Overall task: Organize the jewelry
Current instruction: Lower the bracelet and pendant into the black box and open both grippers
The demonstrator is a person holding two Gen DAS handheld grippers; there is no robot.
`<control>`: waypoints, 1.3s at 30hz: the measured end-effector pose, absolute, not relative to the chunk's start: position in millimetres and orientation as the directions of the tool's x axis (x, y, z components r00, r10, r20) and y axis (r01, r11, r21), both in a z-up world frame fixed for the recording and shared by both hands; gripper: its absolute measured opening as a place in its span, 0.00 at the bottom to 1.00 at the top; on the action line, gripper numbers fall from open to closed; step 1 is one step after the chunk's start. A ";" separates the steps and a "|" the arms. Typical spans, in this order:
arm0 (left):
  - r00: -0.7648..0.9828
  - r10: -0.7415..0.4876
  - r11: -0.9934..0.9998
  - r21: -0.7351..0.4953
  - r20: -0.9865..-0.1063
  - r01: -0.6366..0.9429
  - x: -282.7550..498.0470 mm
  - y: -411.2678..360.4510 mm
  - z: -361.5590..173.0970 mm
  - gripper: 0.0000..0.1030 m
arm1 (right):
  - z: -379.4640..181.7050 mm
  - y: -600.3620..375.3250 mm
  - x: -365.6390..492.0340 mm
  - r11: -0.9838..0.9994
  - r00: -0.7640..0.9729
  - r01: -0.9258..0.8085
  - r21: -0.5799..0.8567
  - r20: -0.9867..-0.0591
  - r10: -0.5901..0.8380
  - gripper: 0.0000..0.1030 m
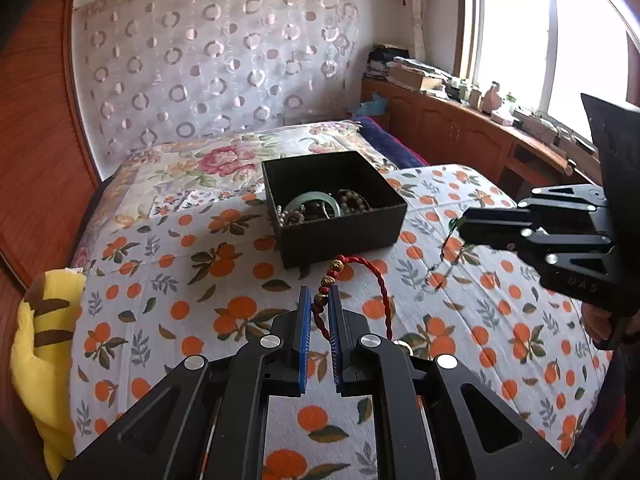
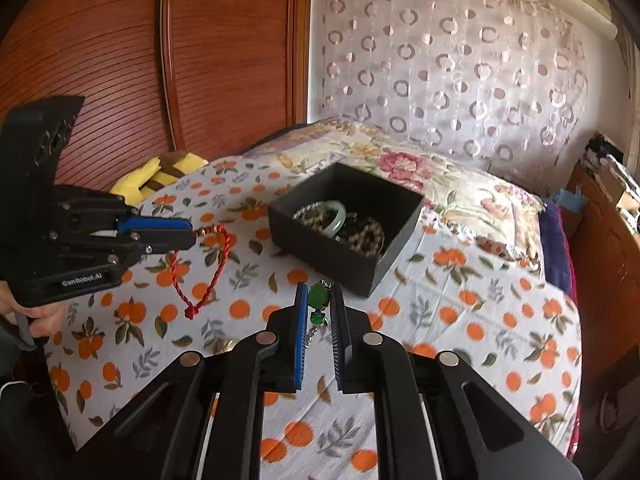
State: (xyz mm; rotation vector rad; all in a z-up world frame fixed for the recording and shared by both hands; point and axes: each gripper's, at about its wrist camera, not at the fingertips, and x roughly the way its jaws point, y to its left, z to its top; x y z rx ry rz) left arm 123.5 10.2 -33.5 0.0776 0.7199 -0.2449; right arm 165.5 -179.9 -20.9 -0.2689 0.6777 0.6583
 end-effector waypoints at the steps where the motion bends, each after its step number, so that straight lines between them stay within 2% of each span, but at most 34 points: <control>1: 0.727 -0.196 0.969 -0.017 -0.659 0.246 125.2 11.4 -33.3 0.07 | -17.5 -179.3 167.7 0.767 0.593 -0.641 -0.026 -0.652 0.473 0.12; 21: 0.772 -0.172 0.977 -0.009 -0.612 0.211 177.2 7.8 -6.1 0.07 | 27.5 -158.7 231.5 0.808 0.673 -0.587 -0.052 -0.586 0.452 0.12; 39: 0.742 -0.151 0.980 -0.003 -0.653 0.197 235.3 -7.8 -19.0 0.07 | 14.4 -160.5 271.0 0.825 0.638 -0.564 -0.020 -0.646 0.420 0.14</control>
